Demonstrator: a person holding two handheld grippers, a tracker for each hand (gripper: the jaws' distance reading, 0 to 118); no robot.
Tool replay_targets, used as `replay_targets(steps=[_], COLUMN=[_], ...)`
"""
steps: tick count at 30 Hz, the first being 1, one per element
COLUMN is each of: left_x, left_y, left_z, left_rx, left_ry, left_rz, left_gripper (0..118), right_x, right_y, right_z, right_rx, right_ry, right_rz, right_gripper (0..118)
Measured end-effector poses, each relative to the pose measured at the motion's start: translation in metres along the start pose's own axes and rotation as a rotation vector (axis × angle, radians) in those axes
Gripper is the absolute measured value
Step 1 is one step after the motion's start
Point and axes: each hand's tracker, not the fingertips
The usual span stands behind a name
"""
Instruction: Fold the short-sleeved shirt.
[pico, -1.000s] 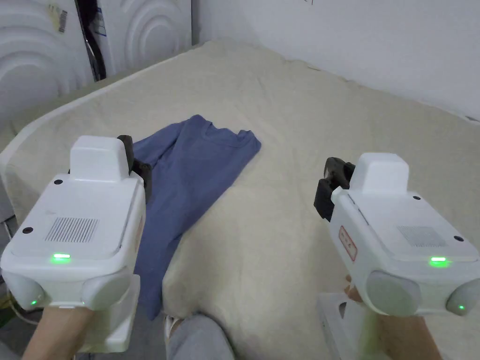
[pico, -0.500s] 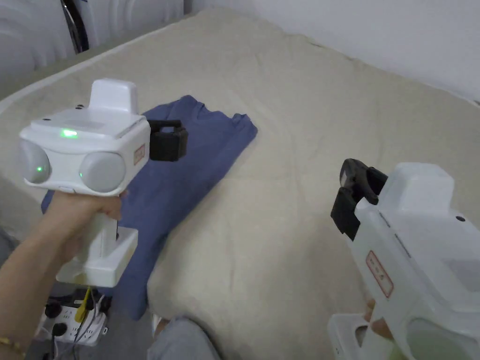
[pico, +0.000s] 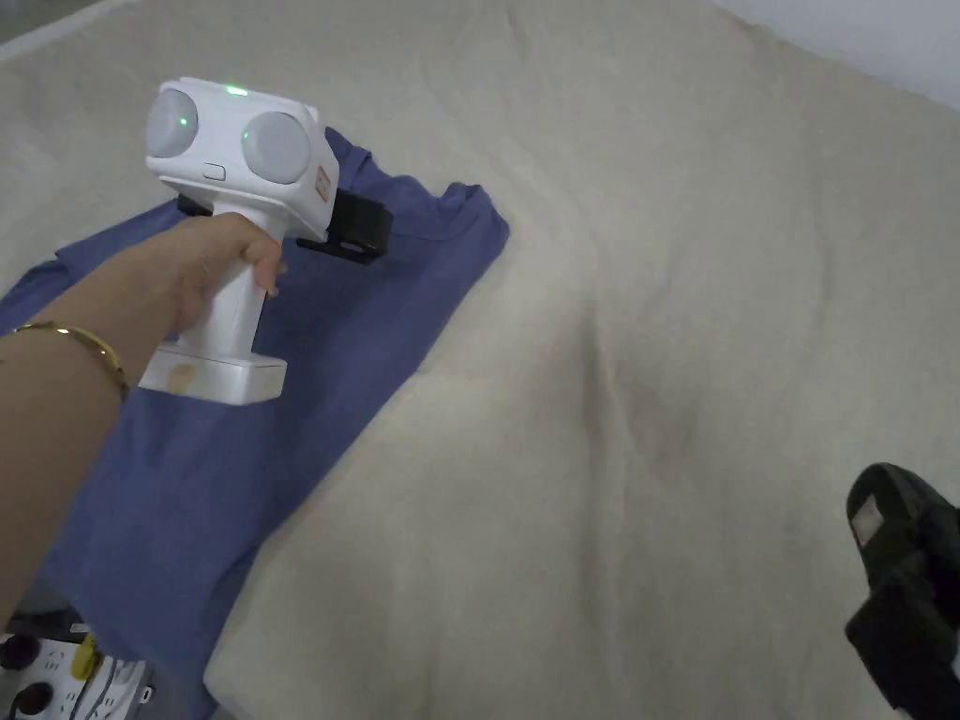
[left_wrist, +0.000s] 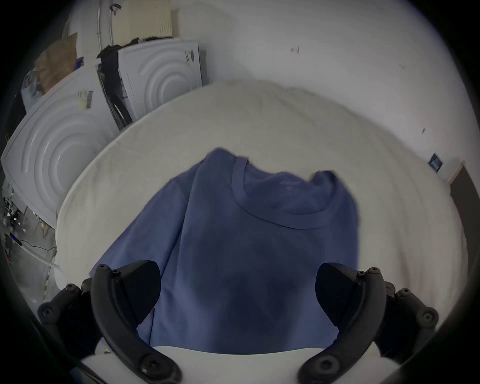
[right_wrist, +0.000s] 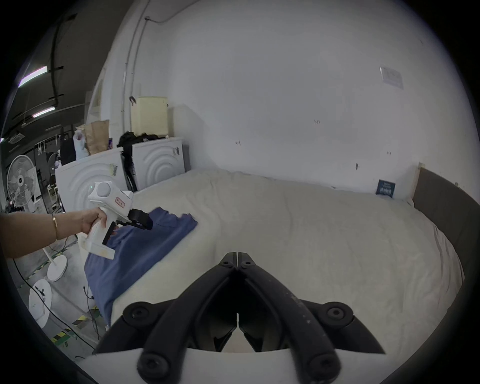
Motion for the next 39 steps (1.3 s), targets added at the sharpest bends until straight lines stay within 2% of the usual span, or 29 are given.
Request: replay_targets(steps=[1,4,6,8,9,10,11,12,13,17,24,28,35,39], left_x=[0.001,0.001,-0.004,-0.004,-0.005,-0.006,-0.003,-0.003,-0.004,-0.012,-0.029,-0.024,0.015,0.055], left_y=[0.001,0.002,0.000,0.003,0.003,0.003,0.004,0.003,0.001,-0.002,-0.009,-0.013,0.004,0.016], left_z=[-0.009,-0.031,-0.033,-0.027,-0.022,-0.018,-0.014,-0.009,-0.002,0.038,0.166,0.248,0.413,0.499], left_rx=[-0.012,-0.098,-0.118,-0.104,-0.093,-0.081,-0.072,-0.066,-0.053,0.035,0.242,0.362,0.651,0.771], left_ry=[0.007,0.037,-0.072,-0.029,-0.067,-0.067,-0.017,0.033,-0.014,-0.032,-0.066,-0.106,-0.245,-0.317], left_rz=[0.002,0.030,0.127,0.123,0.116,0.115,0.111,0.110,0.108,0.165,0.260,0.167,0.093,0.041], left_gripper=[113,76,72,68,55,26,4,4,4,4,4,4,4,4], right_x=[0.004,0.016,0.023,0.028,0.030,0.032,0.033,0.032,0.033,0.033,0.033,0.036,0.056,0.058], right_y=[-0.003,-0.011,-0.015,-0.016,-0.016,-0.016,-0.015,-0.014,-0.012,-0.006,-0.003,-0.010,-0.025,-0.023], right_z=[-0.005,-0.019,-0.024,-0.026,-0.025,-0.024,-0.022,-0.018,-0.014,0.011,0.085,0.132,0.205,0.204], right_rx=[-0.018,-0.063,-0.072,-0.074,-0.072,-0.068,-0.062,-0.057,-0.049,-0.005,0.108,0.170,0.264,0.303], right_ry=[-0.006,-0.018,-0.030,-0.049,-0.049,-0.048,-0.052,-0.058,-0.060,-0.057,-0.075,-0.088,-0.149,-0.207], right_rz=[-0.001,-0.008,-0.002,-0.005,-0.013,-0.023,-0.029,-0.031,-0.033,-0.034,-0.015,-0.022,-0.052,-0.048], right_gripper=[1,1,1,1,1,1,1,1,1,1,1,1,1,1])
